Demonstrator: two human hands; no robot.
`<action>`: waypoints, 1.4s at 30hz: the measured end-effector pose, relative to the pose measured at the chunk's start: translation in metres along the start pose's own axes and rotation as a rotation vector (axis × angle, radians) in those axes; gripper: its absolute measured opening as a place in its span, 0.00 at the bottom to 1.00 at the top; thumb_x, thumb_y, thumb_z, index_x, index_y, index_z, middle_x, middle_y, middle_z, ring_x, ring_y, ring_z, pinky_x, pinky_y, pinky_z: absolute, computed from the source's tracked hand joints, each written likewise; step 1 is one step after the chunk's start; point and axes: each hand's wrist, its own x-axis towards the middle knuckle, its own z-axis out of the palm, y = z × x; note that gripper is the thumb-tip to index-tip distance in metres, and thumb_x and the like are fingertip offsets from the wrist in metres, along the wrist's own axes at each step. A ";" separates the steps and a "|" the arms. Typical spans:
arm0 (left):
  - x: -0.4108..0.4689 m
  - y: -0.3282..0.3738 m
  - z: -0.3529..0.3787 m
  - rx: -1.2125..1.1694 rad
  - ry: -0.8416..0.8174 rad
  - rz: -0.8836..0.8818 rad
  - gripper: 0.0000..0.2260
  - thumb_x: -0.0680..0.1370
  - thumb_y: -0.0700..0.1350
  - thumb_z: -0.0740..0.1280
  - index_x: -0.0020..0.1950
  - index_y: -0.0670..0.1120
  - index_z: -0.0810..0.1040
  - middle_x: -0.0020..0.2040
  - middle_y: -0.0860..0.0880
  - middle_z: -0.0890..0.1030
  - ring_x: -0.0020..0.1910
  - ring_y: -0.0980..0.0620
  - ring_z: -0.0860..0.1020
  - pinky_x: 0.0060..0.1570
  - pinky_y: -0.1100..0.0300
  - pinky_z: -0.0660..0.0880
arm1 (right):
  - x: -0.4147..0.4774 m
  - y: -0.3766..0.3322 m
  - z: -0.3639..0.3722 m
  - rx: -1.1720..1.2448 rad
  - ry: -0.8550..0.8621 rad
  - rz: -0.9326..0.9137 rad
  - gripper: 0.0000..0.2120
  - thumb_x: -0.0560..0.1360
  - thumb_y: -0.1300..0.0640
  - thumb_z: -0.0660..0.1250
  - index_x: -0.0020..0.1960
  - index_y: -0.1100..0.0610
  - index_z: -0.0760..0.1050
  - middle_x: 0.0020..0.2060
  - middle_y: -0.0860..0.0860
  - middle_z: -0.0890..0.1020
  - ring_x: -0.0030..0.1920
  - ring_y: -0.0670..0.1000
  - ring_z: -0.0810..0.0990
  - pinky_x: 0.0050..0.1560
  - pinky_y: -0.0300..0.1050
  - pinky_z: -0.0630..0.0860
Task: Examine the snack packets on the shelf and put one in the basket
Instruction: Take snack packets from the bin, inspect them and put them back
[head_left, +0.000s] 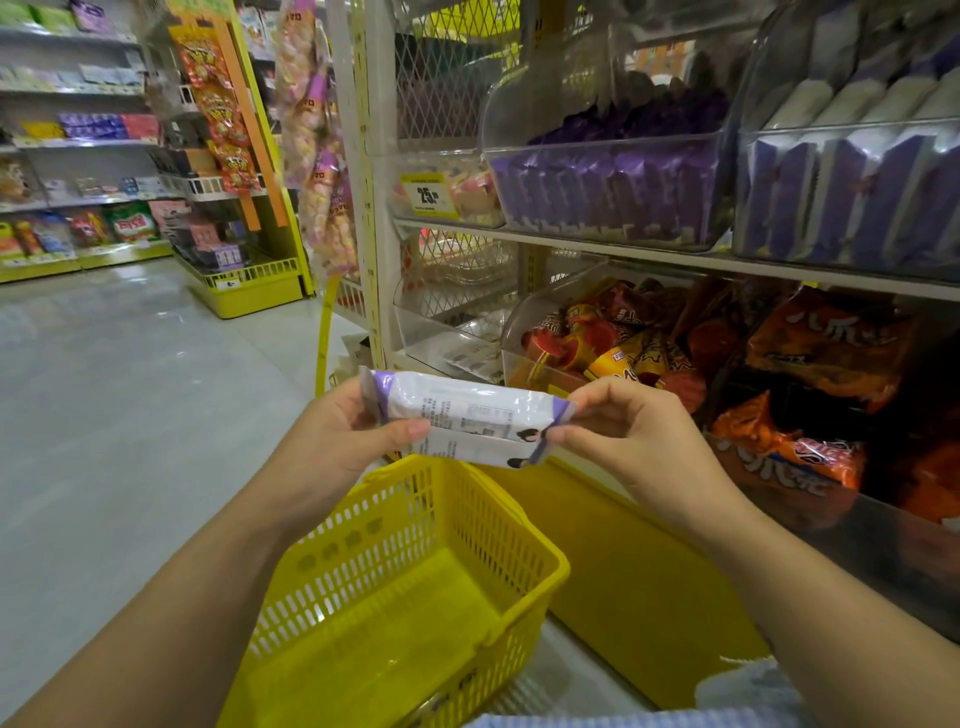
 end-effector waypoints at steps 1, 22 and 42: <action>0.000 0.000 -0.002 -0.004 0.001 -0.006 0.15 0.67 0.45 0.71 0.53 0.51 0.81 0.51 0.52 0.85 0.51 0.56 0.83 0.44 0.70 0.77 | 0.000 0.000 -0.001 0.005 0.018 0.000 0.06 0.68 0.65 0.74 0.41 0.58 0.79 0.40 0.51 0.86 0.43 0.46 0.85 0.46 0.37 0.80; 0.005 -0.013 0.023 -0.484 0.354 -0.266 0.18 0.73 0.39 0.71 0.61 0.49 0.76 0.52 0.47 0.85 0.45 0.55 0.83 0.38 0.65 0.79 | 0.006 0.011 0.012 0.779 0.072 0.488 0.10 0.81 0.63 0.57 0.50 0.64 0.76 0.40 0.57 0.86 0.36 0.51 0.85 0.37 0.44 0.83; 0.004 0.018 0.048 -0.193 0.435 0.174 0.11 0.74 0.34 0.71 0.48 0.50 0.78 0.41 0.61 0.83 0.41 0.64 0.82 0.38 0.71 0.75 | 0.008 0.024 0.017 0.907 0.020 0.751 0.15 0.78 0.54 0.53 0.54 0.60 0.74 0.47 0.58 0.83 0.47 0.60 0.82 0.46 0.60 0.80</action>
